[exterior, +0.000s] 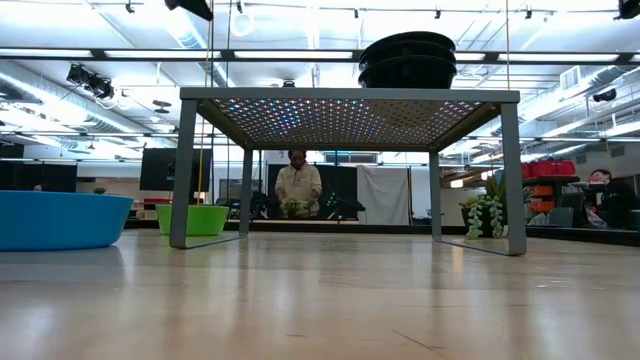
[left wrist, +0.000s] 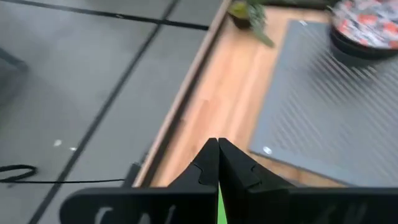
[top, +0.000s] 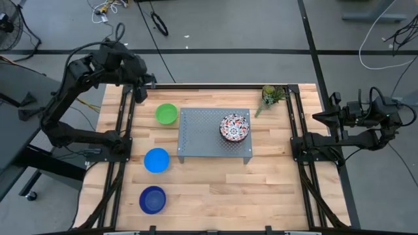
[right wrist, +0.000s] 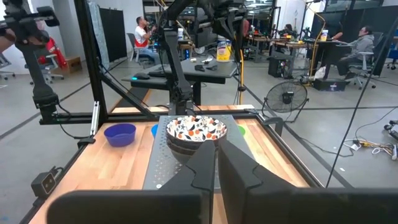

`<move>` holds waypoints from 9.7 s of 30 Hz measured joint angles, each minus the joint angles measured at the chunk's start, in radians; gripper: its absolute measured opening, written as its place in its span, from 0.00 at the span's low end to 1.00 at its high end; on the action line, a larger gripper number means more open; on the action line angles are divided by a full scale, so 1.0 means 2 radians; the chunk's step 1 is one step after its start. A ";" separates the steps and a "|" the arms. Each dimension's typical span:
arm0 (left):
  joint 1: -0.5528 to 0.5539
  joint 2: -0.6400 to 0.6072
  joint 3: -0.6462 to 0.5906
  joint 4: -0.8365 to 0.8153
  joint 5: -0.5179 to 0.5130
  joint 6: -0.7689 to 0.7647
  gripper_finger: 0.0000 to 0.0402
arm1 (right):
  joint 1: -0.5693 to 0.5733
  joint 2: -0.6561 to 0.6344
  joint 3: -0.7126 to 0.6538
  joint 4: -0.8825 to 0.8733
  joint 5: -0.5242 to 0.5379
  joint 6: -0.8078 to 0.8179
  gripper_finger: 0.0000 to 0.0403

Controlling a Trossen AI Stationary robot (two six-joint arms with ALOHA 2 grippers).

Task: Pick & Place Mini bowls
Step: Put the light green plastic bowl on the shelf

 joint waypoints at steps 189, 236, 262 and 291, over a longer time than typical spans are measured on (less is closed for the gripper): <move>-0.077 0.162 -0.428 0.232 -0.041 0.023 0.03 | 0.000 0.000 0.000 0.000 0.000 0.000 0.06; -0.067 0.109 -0.177 -0.011 -0.136 0.022 0.01 | 0.000 0.000 0.000 0.000 0.000 0.000 0.06; -0.220 0.104 -0.047 -0.034 -0.109 0.020 0.01 | 0.000 0.000 0.000 0.000 0.000 0.000 0.06; -0.368 0.177 -0.047 0.038 -0.080 0.192 0.01 | 0.000 0.000 0.000 0.000 0.000 0.000 0.06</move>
